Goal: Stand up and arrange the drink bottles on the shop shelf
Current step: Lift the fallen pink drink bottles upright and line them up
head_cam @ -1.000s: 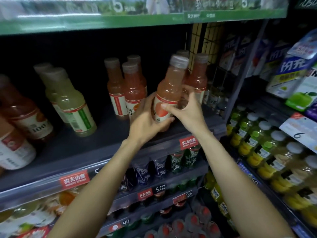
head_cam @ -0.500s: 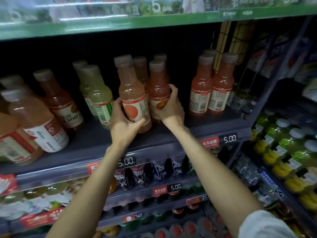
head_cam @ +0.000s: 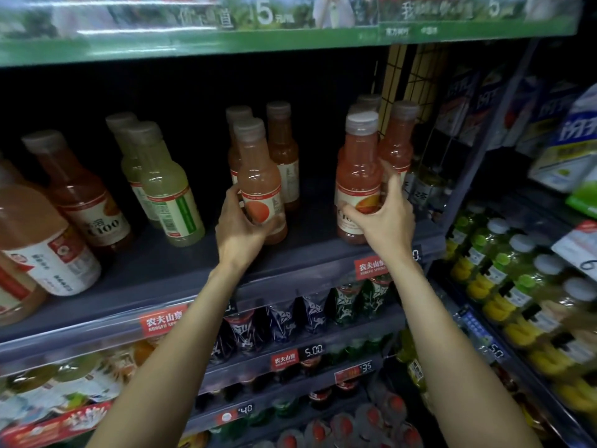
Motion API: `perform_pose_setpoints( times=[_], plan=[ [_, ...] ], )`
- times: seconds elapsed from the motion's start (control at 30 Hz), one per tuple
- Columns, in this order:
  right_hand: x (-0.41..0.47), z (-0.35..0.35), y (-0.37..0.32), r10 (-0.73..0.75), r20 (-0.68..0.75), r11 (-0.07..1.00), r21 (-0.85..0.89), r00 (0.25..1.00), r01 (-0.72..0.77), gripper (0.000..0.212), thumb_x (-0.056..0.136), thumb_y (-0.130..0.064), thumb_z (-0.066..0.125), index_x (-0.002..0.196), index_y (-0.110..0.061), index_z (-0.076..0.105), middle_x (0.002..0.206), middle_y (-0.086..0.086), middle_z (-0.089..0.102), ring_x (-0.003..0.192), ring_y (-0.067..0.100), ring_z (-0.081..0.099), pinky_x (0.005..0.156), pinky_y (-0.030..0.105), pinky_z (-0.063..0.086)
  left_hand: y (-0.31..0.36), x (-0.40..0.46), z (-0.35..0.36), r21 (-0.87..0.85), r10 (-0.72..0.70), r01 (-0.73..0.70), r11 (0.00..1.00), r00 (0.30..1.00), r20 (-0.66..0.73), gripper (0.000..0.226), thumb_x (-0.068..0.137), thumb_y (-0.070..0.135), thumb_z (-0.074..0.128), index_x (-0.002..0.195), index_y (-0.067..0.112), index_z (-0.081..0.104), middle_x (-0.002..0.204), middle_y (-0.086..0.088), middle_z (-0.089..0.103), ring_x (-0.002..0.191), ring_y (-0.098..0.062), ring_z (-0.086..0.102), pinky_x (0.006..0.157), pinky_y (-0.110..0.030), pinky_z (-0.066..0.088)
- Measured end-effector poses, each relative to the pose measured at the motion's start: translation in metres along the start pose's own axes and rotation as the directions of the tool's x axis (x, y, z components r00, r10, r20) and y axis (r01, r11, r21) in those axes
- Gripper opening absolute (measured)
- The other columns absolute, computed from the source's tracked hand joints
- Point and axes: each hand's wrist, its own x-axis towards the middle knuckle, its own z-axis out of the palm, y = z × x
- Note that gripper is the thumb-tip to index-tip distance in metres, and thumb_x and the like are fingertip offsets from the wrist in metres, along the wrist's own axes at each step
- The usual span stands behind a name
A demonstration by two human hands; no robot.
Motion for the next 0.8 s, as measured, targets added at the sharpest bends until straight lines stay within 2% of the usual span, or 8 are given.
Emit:
perform_pose_setpoints(
  times=[0.1, 0.27, 0.37, 0.47, 0.53, 0.6, 0.7, 0.8],
  plan=[
    [0.004, -0.010, 0.012, 0.021, -0.059, 0.999, -0.025, 0.998, -0.023, 0.077, 0.066, -0.042, 0.078, 0.132, -0.034, 0.037, 0.116, -0.006, 0.065, 0.101, 0.020, 0.063, 0.084, 0.041, 0.051, 0.001, 0.005, 0.006, 0.036, 0.004, -0.004, 0.999, 1.000, 0.003, 0.084, 0.064, 0.039, 0.086, 0.134, 0.021, 0.043, 0.125, 0.001, 0.055, 0.110, -0.018, 0.058, 0.096, -0.042, 0.049],
    [0.007, -0.014, 0.024, 0.042, -0.128, 0.999, -0.028, 0.991, -0.046, 0.079, 0.067, -0.038, 0.079, 0.134, -0.027, 0.039, 0.125, 0.000, 0.055, 0.109, 0.021, 0.056, 0.086, 0.044, 0.049, 0.007, 0.008, 0.014, 0.135, 0.045, -0.041, 0.990, 0.999, -0.021, 0.085, 0.064, 0.037, 0.087, 0.134, 0.014, 0.043, 0.126, -0.006, 0.047, 0.111, -0.023, 0.054, 0.089, -0.030, 0.045],
    [0.011, -0.014, 0.027, 0.048, -0.125, 0.994, -0.095, 0.991, -0.060, 0.090, 0.072, -0.040, 0.078, 0.145, -0.025, 0.029, 0.130, 0.007, 0.048, 0.115, 0.027, 0.052, 0.087, 0.043, 0.045, 0.014, 0.010, 0.015, 0.319, 0.061, -0.054, 0.946, 0.998, -0.012, 0.099, 0.064, 0.047, 0.083, 0.143, 0.014, 0.033, 0.131, -0.009, 0.043, 0.120, -0.028, 0.048, 0.085, -0.046, 0.046],
    [0.008, -0.004, 0.026, 0.018, -0.135, 0.978, -0.206, 0.991, -0.046, 0.095, 0.083, -0.042, 0.066, 0.152, -0.016, 0.006, 0.141, 0.018, 0.037, 0.127, 0.035, 0.039, 0.096, 0.048, 0.039, 0.022, 0.010, 0.020, 0.542, 0.148, -0.100, 0.834, 0.988, -0.047, 0.110, 0.071, 0.063, 0.066, 0.150, 0.003, 0.019, 0.134, -0.021, 0.043, 0.116, -0.037, 0.048, 0.083, -0.048, 0.048],
    [0.001, 0.007, 0.025, 0.004, -0.149, 0.971, -0.236, 0.989, -0.039, 0.090, 0.089, -0.039, 0.055, 0.151, -0.008, -0.002, 0.150, 0.025, 0.021, 0.137, 0.040, 0.024, 0.108, 0.056, 0.028, 0.023, 0.008, 0.026, 0.621, 0.205, -0.104, 0.777, 0.974, -0.094, 0.103, 0.080, 0.069, 0.045, 0.144, -0.009, 0.025, 0.131, -0.027, 0.049, 0.110, -0.039, 0.054, 0.084, -0.045, 0.049],
    [-0.002, 0.015, 0.024, 0.050, -0.149, 0.968, -0.236, 0.988, -0.084, 0.087, 0.092, -0.037, 0.050, 0.150, -0.006, -0.006, 0.155, 0.024, 0.008, 0.142, 0.040, 0.012, 0.112, 0.061, 0.017, 0.020, 0.009, 0.030, 0.637, 0.251, -0.117, 0.762, 0.960, -0.123, 0.096, 0.085, 0.065, 0.039, 0.141, -0.012, 0.028, 0.134, -0.028, 0.049, 0.115, -0.040, 0.054, 0.089, -0.046, 0.049],
    [0.000, 0.017, 0.022, 0.067, -0.148, 0.964, -0.244, 0.987, -0.102, 0.086, 0.094, -0.038, 0.049, 0.149, -0.005, -0.009, 0.157, 0.020, 0.003, 0.144, 0.038, 0.005, 0.110, 0.064, 0.010, 0.017, 0.013, 0.033, 0.689, 0.263, -0.121, 0.714, 0.959, -0.103, 0.096, 0.087, 0.065, 0.033, 0.144, -0.011, 0.021, 0.148, -0.028, 0.033, 0.137, -0.039, 0.035, 0.109, -0.055, 0.028],
    [0.003, 0.014, 0.023, 0.058, -0.126, 0.964, -0.253, 0.990, -0.088, 0.086, 0.093, -0.032, 0.050, 0.149, -0.004, -0.010, 0.158, 0.017, 0.000, 0.145, 0.035, -0.001, 0.112, 0.061, 0.004, 0.010, 0.019, 0.034, 0.761, 0.211, -0.095, 0.641, 0.976, -0.056, 0.102, 0.085, 0.072, 0.018, 0.147, -0.008, 0.014, 0.154, -0.024, 0.021, 0.144, -0.035, 0.019, 0.112, -0.059, 0.006]
  ],
)
